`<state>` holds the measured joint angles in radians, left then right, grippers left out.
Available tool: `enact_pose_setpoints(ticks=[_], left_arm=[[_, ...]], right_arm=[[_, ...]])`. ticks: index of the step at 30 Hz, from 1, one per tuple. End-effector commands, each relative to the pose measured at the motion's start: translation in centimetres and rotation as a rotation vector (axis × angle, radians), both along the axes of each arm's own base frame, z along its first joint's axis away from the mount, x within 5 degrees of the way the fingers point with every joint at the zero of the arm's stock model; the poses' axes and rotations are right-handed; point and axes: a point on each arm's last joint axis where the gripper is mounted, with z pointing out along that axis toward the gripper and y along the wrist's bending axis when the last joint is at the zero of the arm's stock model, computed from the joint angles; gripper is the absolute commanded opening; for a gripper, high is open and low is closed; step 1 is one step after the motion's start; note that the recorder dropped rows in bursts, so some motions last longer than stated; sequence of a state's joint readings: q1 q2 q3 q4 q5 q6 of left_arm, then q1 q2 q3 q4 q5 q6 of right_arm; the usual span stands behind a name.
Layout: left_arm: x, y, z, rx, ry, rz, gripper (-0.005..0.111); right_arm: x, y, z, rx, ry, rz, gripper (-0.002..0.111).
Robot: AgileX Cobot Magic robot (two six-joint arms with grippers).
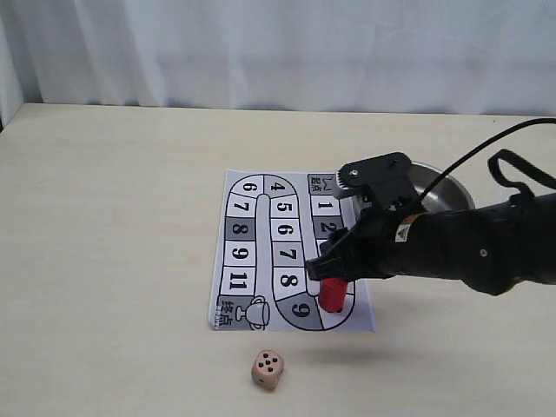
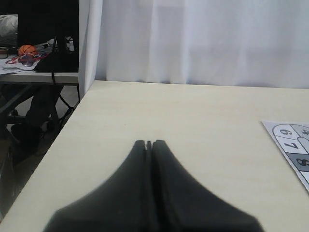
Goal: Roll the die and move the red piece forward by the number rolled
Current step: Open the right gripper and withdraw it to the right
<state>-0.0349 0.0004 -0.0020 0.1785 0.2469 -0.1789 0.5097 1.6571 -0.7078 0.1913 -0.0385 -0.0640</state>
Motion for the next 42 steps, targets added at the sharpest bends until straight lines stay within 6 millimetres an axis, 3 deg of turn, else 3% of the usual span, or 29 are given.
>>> enact_pose_setpoints(ticks=[1,9,14,20,30,42], left_arm=[[0.0,0.0,0.0,-0.006,-0.011,-0.002,0.0],[0.0,0.0,0.1,-0.006,-0.011,-0.002,0.0],[0.0,0.0,0.1,-0.006,-0.011,-0.002,0.0],[0.0,0.0,0.1,-0.006,-0.011,-0.002,0.0],[0.0,0.0,0.1,-0.006,-0.011,-0.002,0.0],[0.0,0.0,0.1,-0.006,-0.011,-0.002,0.0]], right_arm=[[0.6,-2.3,0.6,0.008,0.015,-0.085,0.025],[2.5,-7.4,0.9,0.005,-0.009,-0.253,0.005],[3.4,-11.1,1.1,0.0,-0.043,-0.372,0.005],[4.0,-13.9,1.5,-0.053,-0.119,-0.411,0.005],[5.0,-15.2,1.8,-0.047,-0.203,-0.468,0.005],[6.8,-15.3,3.1,-0.038,0.043,-0.434,0.005]])
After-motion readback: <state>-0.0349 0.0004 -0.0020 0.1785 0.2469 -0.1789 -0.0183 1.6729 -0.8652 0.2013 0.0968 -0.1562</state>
